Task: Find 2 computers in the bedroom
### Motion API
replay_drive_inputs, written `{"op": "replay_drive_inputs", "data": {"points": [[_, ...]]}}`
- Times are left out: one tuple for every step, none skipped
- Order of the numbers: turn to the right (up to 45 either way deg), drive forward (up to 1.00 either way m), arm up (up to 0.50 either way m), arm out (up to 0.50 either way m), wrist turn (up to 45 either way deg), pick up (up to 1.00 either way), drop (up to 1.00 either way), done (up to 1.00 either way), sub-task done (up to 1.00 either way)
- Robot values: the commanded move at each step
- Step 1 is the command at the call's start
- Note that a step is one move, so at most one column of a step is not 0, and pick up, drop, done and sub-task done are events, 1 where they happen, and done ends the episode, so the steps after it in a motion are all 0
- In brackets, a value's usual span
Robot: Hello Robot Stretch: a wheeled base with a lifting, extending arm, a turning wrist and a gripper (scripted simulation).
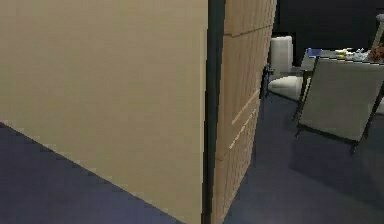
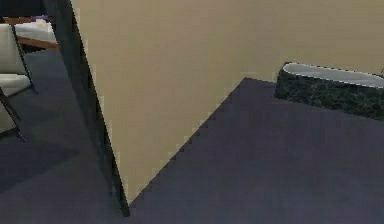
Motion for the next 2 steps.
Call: {"op": "replay_drive_inputs", "data": {"points": [[42.0, 0.0, 0.0, 0.0, 0.0, 0.0, 0.0, 0.0, 0.0], [0.0, 1.0, 0.0, 0.0, 0.0, 0.0, 0.0, 0.0, 0.0]]}}
